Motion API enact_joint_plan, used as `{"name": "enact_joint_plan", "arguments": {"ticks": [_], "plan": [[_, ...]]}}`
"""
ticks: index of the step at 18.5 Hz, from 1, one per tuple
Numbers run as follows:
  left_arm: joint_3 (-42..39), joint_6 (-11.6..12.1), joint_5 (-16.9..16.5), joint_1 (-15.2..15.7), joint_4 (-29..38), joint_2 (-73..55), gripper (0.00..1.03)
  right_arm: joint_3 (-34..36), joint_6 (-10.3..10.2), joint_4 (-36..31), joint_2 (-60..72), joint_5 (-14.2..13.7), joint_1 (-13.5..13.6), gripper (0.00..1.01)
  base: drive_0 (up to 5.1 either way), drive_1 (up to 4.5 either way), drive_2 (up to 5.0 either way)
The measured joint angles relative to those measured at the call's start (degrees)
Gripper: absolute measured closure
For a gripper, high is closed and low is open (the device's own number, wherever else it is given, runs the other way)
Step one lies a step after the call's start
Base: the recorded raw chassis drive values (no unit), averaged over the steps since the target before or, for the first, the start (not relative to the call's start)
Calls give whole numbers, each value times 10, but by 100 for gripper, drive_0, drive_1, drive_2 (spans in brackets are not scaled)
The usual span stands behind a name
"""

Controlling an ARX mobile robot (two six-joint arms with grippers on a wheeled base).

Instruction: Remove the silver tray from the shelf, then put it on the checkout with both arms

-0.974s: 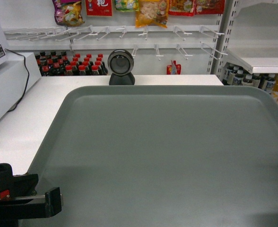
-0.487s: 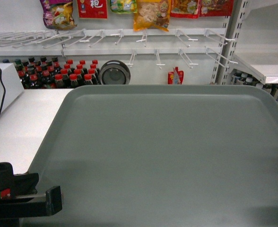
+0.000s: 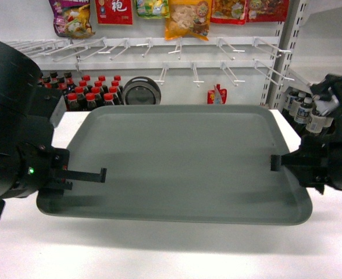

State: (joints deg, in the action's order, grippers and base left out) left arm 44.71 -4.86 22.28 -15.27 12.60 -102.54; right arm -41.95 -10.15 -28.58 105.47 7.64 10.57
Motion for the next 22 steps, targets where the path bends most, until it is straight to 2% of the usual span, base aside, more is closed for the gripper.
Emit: {"name": "enact_joint_plan", "arguments": {"ticks": [5,9,11,13,14,16,17,18,19,20,21,22], "plan": [[12,21,7,0,19,-43,100,-19,-7,-4,53,-8,3,98,0,0,0],[21,23,17,0,24,-103,100,-42,-4,-13,143,-39,12,98,0,0,0],[14,17,45,-5,32,-126,83,-31,39,-31,153,-44,17,79,0,0,0],[2,7,44,-2,32,-118,64,-18,58,-44,143,-49,8,61,0,0,0],[-5,7,39,-1,36,-110,59,-13,62,-48,136,-51,1,55,0,0,0],[-30,5,-1,9,49,-55,41,1,67,-46,91,-42,-32,37,0,0,0],[-44,3,-23,13,55,8,30,11,67,-22,37,-12,-60,26,0,0,0],[-45,-1,-33,14,41,77,21,16,67,-28,-9,2,-74,17,0,0,0],[-42,-3,-26,14,42,143,12,43,74,-188,-13,-46,-75,22,0,0,0],[-45,3,-37,12,119,189,7,79,83,-308,-10,-94,-72,33,0,0,0],[-85,17,-84,21,266,203,17,143,88,-379,-11,-107,-69,44,0,0,0],[-158,29,-107,40,365,215,30,201,92,-429,-26,-106,-69,57,0,0,0]]}}
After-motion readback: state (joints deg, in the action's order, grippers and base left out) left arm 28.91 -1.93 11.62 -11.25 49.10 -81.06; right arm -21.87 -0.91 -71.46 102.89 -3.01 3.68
